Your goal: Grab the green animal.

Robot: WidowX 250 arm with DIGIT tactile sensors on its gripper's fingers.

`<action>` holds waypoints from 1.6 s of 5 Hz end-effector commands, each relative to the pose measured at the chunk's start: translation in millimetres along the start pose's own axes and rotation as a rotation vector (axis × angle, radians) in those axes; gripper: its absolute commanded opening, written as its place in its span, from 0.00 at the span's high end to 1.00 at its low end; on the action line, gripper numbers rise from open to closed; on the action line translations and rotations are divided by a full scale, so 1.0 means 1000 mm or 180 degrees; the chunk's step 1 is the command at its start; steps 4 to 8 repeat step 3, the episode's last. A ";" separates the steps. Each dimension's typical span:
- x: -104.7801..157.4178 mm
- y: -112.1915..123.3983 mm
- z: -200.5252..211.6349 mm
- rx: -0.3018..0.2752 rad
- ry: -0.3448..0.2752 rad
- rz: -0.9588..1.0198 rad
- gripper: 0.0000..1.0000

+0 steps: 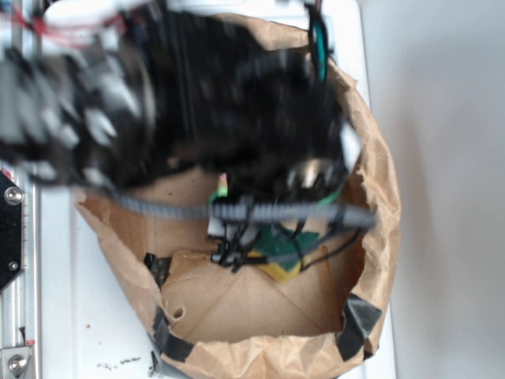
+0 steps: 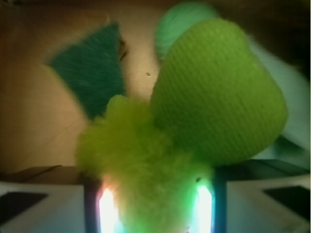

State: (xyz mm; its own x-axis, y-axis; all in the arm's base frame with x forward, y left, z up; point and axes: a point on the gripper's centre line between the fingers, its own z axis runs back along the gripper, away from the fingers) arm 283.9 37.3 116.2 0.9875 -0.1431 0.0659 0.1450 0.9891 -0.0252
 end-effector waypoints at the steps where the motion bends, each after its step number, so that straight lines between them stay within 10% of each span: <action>1: -0.011 0.016 0.071 -0.0014 -0.0250 0.0343 1.00; 3: -0.020 0.012 0.094 0.0081 -0.0607 0.0222 1.00; 8: -0.020 0.012 0.094 0.0081 -0.0607 0.0222 1.00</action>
